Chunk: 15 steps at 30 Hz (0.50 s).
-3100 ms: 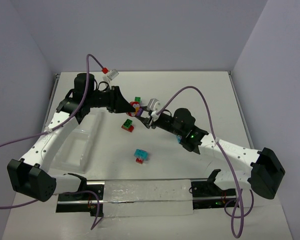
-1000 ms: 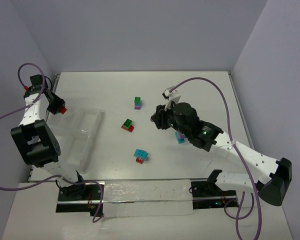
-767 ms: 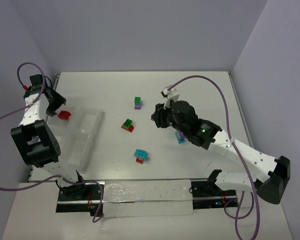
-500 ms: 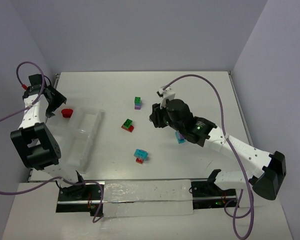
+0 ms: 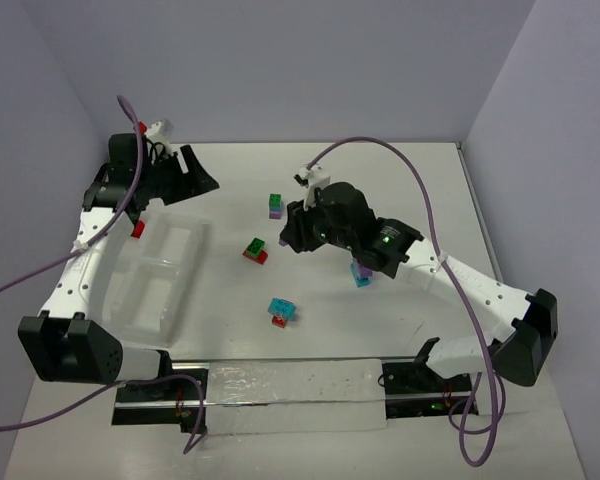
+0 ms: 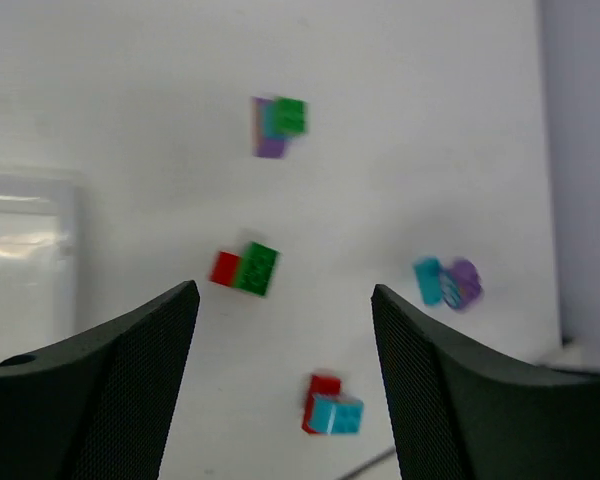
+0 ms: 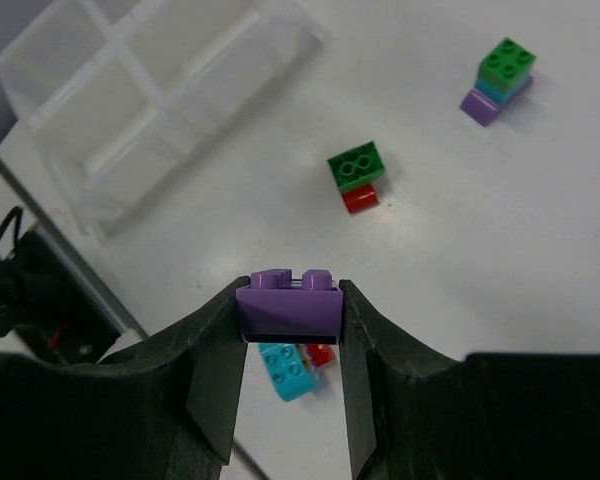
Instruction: Sort the legos into containers by color
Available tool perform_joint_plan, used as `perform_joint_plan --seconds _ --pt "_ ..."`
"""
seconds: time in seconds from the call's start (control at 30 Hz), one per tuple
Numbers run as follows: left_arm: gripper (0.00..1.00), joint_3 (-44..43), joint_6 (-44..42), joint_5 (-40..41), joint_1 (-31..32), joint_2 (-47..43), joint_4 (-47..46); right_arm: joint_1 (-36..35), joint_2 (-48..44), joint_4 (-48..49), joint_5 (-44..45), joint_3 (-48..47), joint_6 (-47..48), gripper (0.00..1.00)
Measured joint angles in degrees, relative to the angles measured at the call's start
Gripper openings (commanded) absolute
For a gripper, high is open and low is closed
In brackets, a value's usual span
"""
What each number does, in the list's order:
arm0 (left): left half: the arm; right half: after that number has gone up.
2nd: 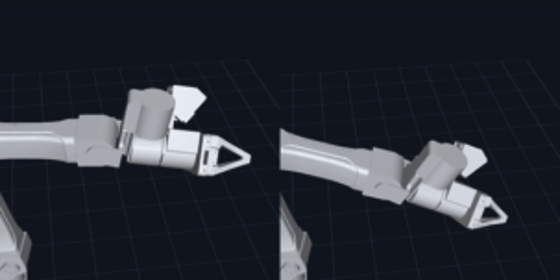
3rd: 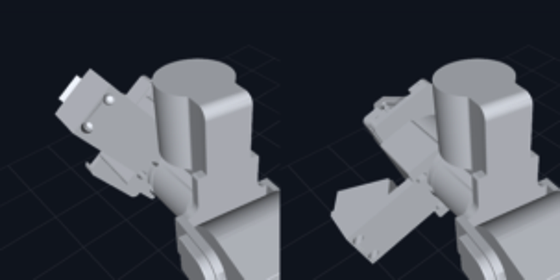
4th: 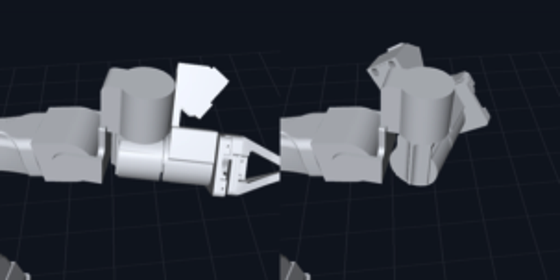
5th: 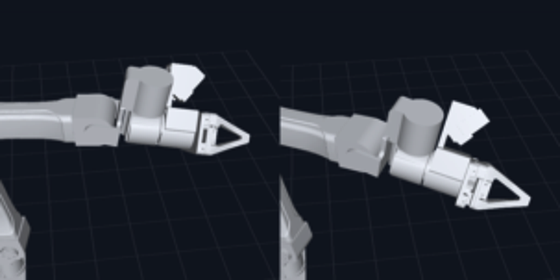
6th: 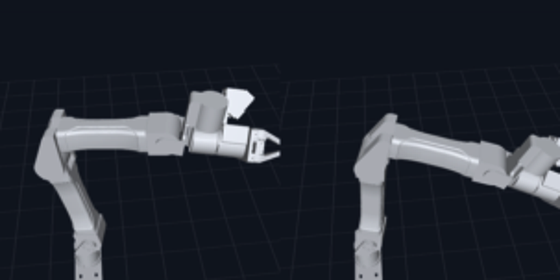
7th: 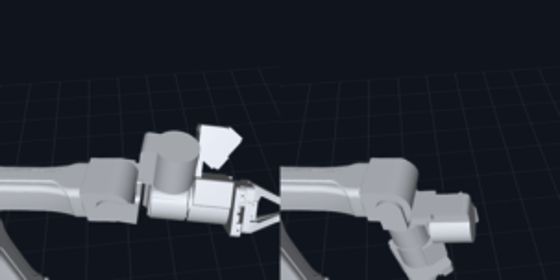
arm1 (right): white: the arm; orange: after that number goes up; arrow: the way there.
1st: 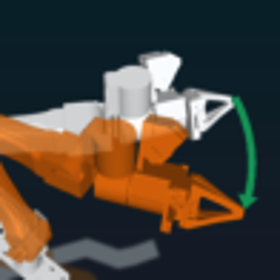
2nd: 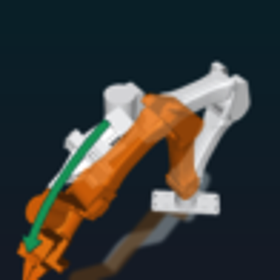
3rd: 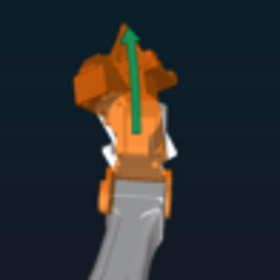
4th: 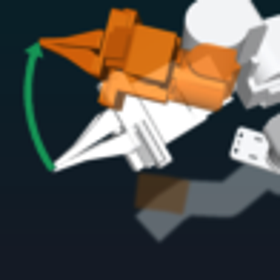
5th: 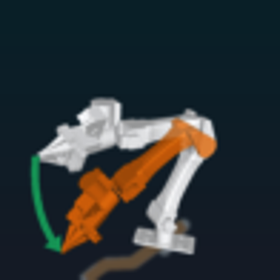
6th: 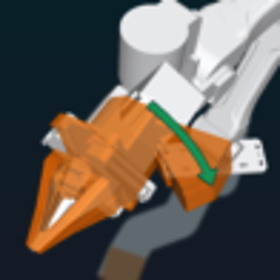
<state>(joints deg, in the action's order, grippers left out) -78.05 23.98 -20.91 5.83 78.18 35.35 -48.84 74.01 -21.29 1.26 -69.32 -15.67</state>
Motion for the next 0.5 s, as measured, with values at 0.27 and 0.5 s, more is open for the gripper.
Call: perform_joint_plan --seconds 0.27,0.5 --pt "0.8 4.62 -0.66 -26.54 -0.31 -2.36 -6.89 5.21 2.57 -3.38 -17.7 -6.31 -3.41 0.0" --pt "0.8 8.16 1.98 -36.72 0.37 -4.46 -12.69 6.17 7.53 -4.76 -26.99 -12.13 -6.41 0.0"
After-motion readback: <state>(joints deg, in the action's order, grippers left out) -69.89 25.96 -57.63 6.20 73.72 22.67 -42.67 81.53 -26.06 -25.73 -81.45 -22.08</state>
